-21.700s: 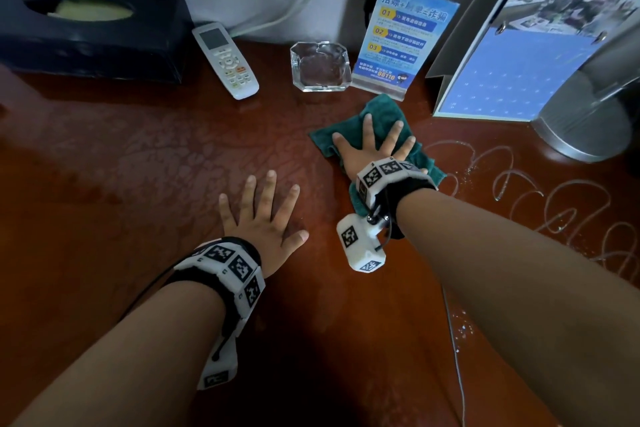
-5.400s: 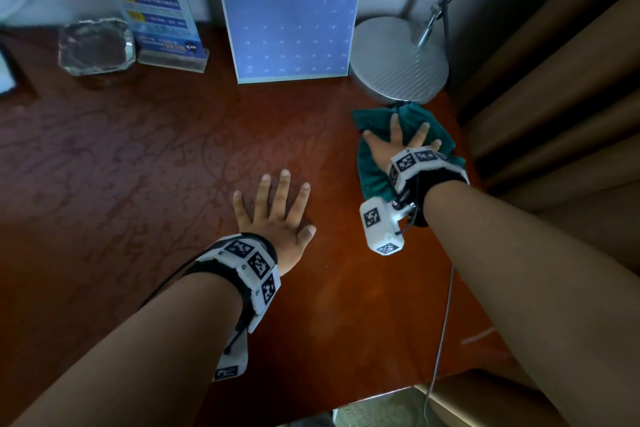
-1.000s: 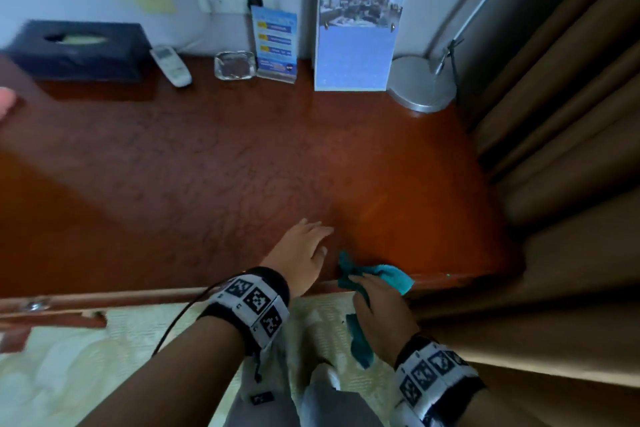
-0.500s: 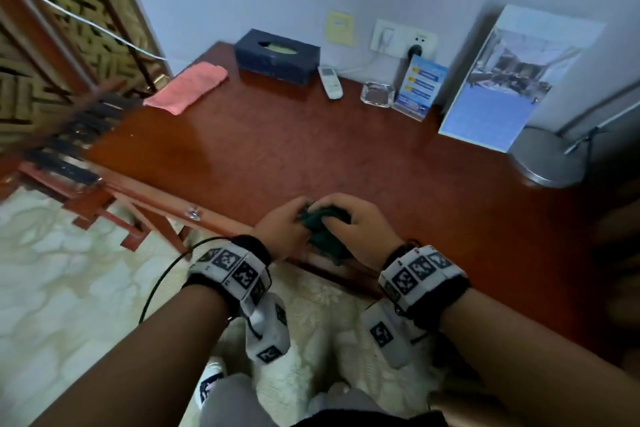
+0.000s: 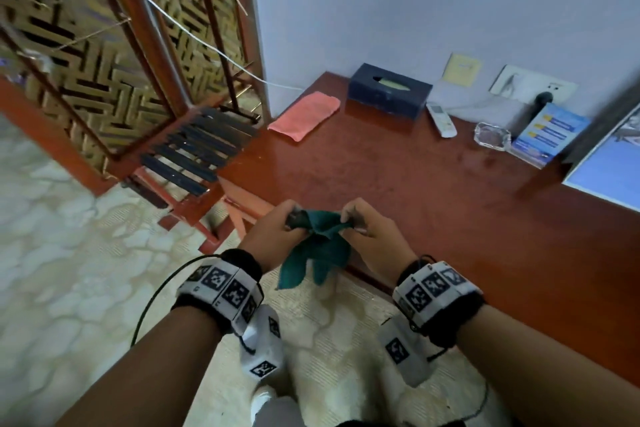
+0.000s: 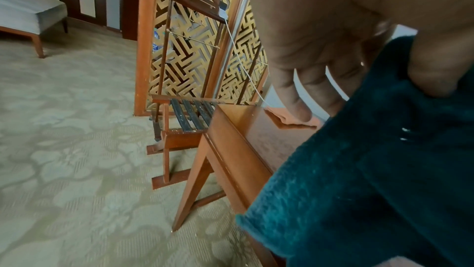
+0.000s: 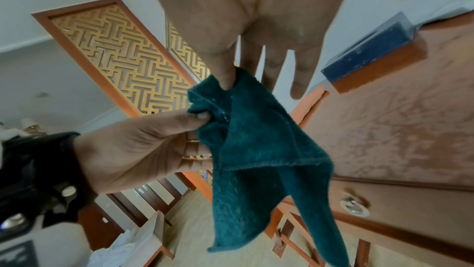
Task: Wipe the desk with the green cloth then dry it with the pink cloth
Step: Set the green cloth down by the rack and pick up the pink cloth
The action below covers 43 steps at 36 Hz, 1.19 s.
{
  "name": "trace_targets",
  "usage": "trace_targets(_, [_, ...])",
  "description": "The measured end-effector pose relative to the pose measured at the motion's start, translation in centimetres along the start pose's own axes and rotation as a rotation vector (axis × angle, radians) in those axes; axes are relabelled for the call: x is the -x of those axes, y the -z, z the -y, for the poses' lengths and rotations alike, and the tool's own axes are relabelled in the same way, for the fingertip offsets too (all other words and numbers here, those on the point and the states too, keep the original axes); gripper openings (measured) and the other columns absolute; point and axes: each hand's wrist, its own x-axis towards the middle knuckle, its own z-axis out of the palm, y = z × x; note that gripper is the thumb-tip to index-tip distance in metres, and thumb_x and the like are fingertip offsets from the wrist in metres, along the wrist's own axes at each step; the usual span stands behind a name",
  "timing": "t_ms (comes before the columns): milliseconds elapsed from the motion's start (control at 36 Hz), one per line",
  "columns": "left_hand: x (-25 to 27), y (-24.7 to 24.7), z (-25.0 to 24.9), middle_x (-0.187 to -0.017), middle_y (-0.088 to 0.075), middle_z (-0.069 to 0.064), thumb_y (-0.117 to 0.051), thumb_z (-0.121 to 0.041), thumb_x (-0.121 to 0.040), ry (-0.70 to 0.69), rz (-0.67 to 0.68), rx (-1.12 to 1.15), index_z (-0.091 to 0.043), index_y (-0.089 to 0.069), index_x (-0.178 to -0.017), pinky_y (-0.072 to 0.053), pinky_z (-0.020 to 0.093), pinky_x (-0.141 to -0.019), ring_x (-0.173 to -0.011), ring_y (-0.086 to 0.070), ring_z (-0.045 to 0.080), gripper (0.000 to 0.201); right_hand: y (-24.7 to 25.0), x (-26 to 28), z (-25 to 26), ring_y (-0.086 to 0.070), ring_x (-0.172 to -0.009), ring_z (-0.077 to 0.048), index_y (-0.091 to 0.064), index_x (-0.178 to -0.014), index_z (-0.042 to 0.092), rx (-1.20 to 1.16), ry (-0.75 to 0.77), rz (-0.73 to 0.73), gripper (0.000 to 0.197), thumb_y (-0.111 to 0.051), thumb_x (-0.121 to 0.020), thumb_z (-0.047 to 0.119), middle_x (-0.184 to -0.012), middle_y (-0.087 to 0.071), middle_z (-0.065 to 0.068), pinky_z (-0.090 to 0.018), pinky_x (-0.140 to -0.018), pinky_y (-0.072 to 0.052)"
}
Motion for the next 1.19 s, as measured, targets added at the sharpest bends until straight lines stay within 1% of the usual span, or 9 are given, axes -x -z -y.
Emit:
trace_targets(83, [-0.6,3.6,1.9,-0.092,-0.058,0.003,-0.053,-0.011,-0.093,-0.008,0.01,0.027,-0.014,-0.049,-0.099,-0.046,0.037,-0.078,-0.083,-0.054,0.02,0.008,-2.6,-2.2,1.4,-0.054,-0.095,-0.021,-0.045,-0.078,0.032,0.061,0.003,-0.051,0.034,-0.057,-0.085,0.001,-0.099,-0.057,-0.001,-0.034,-0.081,-0.048])
trace_targets(167, [-1.5,6.7,3.3,-0.093,-0.056,0.0,-0.044,-0.001,-0.093,-0.034,0.051,0.045,-0.023,-0.049,-0.098,-0.041,0.033,-0.077,-0.083,-0.05,0.016,0.024,-4.6,-4.2,2.5,-0.046,-0.079,-0.006,-0.045,-0.077,0.033,0.135,-0.024,-0.083,0.034,-0.058,-0.084,0.003,-0.089,-0.049,0.009,-0.02,-0.07,-0.037])
trace_targets(250, [-2.9,9.0,4.3,-0.09,-0.053,0.009,-0.039,-0.007,-0.086,-0.036,0.069,0.017,-0.03,-0.052,-0.081,-0.037,0.035,-0.076,-0.084,-0.047,0.021,0.027,-6.1,-5.7,3.6,-0.05,-0.06,-0.01,-0.047,-0.081,0.025,0.051,-0.099,-0.101,0.026,-0.054,-0.086,0.0,-0.073,-0.055,0.002,-0.023,-0.057,-0.043])
trace_targets(361, [-4.9,11.1,4.3,-0.09,-0.047,0.012,-0.036,-0.026,-0.067,0.026,0.037,0.002,-0.029,-0.047,-0.071,-0.032,0.034,-0.072,-0.084,-0.044,0.022,0.011,-7.2,-7.6,5.0,-0.063,-0.073,-0.024,-0.047,-0.087,0.022,0.022,-0.147,-0.153,0.025,-0.048,-0.087,-0.003,-0.083,-0.061,-0.01,-0.033,-0.063,-0.05])
trace_targets(556, [-9.1,12.2,4.0,-0.087,-0.043,0.007,-0.043,-0.037,-0.071,0.051,0.075,-0.049,-0.017,-0.044,-0.075,-0.032,0.033,-0.066,-0.079,-0.042,0.02,0.02,-7.2,-11.2,4.6,-0.06,-0.079,-0.012,-0.052,-0.099,0.02,0.012,-0.194,-0.136,0.023,-0.066,-0.081,0.015,-0.09,-0.064,0.003,-0.03,-0.073,-0.052])
trace_targets(667, [-11.5,12.4,5.9,-0.093,-0.046,0.008,-0.051,-0.021,-0.088,0.052,0.034,-0.148,-0.018,-0.049,-0.085,-0.037,0.036,-0.077,-0.087,-0.047,0.023,0.005,-7.7,-14.2,2.8,-0.059,-0.085,-0.012,-0.053,-0.098,0.023,0.082,-0.179,-0.098,0.028,-0.073,-0.078,0.021,-0.095,-0.063,0.005,-0.027,-0.074,-0.05])
trace_targets(833, [-15.1,13.7,7.9,-0.095,-0.044,0.002,-0.056,-0.01,-0.085,0.044,0.008,-0.222,-0.023,-0.051,-0.092,-0.034,0.029,-0.078,-0.089,-0.043,0.017,0.016,-8.5,-19.0,0.3,-0.053,-0.089,-0.015,-0.056,-0.089,0.023,0.159,-0.194,-0.078,0.015,-0.067,-0.083,0.016,-0.094,-0.059,0.003,-0.03,-0.076,-0.045])
trace_targets(944, [-16.9,13.9,8.5,-0.095,-0.044,0.0,-0.059,-0.006,-0.08,0.046,-0.043,-0.222,-0.024,-0.053,-0.091,-0.037,0.03,-0.082,-0.091,-0.045,0.018,0.022,-8.7,-21.0,-0.9,-0.048,-0.081,-0.012,-0.048,-0.08,0.031,0.154,-0.185,-0.09,0.027,-0.066,-0.082,0.01,-0.089,-0.053,0.004,-0.02,-0.067,-0.035])
trace_targets(1194, [-21.3,13.0,10.4,-0.093,-0.054,0.0,-0.065,-0.011,-0.079,0.037,0.025,-0.137,-0.021,-0.058,-0.09,-0.032,0.009,-0.065,-0.086,-0.051,0.012,0.017,-9.7,-23.8,-4.5,-0.038,-0.079,-0.008,-0.047,-0.09,0.016,0.156,-0.355,-0.205,0.024,-0.065,-0.079,0.004,-0.098,-0.04,0.001,-0.017,-0.07,-0.03])
